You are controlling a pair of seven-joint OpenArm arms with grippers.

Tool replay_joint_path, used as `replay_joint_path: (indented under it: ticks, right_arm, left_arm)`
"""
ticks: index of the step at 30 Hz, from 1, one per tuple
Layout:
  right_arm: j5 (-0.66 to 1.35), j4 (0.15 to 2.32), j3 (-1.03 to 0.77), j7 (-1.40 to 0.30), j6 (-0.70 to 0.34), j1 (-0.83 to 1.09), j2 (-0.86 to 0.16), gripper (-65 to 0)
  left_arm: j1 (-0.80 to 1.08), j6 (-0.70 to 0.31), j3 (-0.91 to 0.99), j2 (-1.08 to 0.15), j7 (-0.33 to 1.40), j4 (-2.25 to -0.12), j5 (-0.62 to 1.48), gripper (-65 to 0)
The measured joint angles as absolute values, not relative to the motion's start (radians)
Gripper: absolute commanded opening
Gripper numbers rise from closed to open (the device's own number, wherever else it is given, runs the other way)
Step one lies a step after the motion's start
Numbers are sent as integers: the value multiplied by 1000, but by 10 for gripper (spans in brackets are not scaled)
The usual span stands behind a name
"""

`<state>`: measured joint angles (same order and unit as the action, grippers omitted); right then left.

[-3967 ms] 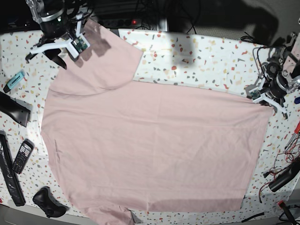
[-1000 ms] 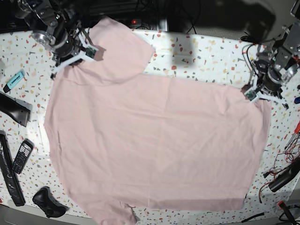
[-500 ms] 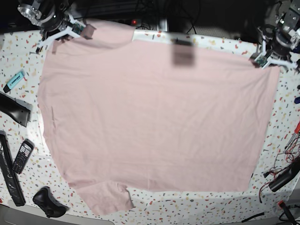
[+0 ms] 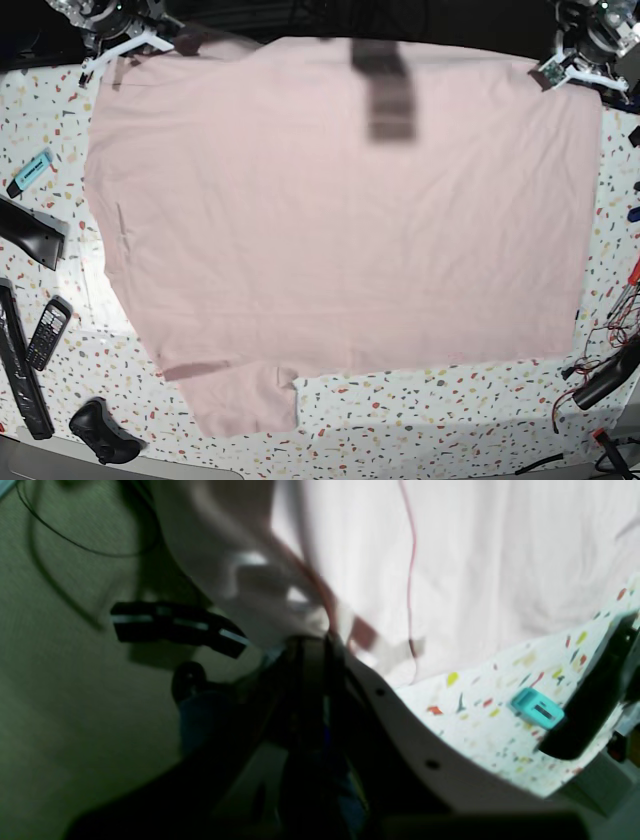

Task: Fold the T-shirt properly
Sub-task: 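Lift and pull the shirt corners away from the hem with both grippers, then lower the shirt edge and fold it over with both grippers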

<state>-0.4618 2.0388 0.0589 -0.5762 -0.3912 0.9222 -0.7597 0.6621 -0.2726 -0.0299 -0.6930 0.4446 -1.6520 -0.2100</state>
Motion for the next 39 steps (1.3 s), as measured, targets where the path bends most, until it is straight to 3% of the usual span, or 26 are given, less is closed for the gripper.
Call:
replay_joint_path:
  ticks: [7,11,16,18,21,24,34,39]
  right_arm:
    - [-429,2122,17,-566,-277,892,-767,-650]
    - [-309,2126,-32,-567,-274,831,-767,-650]
    - [-262,2126,-47,-569,-273,761,-758,-650]
    - [-262,2126,-48,-567,-273,738,-745,-650]
    - [-231,2114,-50,-585,-274,707,-715,-650]
    - [-212,2113,-50,-573,-273,670,-694,-650]
    - [-191,2075,-51,-577,-273,598,-631,-650]
    - [-191,2033,-51,-577,-273,585,-631,-650]
  left_arm:
    - [610,-232,-28,-693,453,-1662,-248,-650]
    - [588,-196,-35,-693,490,-1691,-230,-650]
    - [522,-227,-39,-690,582,-1726,-186,-650]
    - [450,-153,-37,-685,449,-1728,-173,-650]
    - [337,-151,-26,-698,411,-1763,-138,-650]
    - [337,-174,-27,-698,491,-1738,-137,-650]
    - [295,-167,-29,-693,463,-1744,-141,-650]
    - [286,-162,-29,-693,579,-1745,-168,-650]
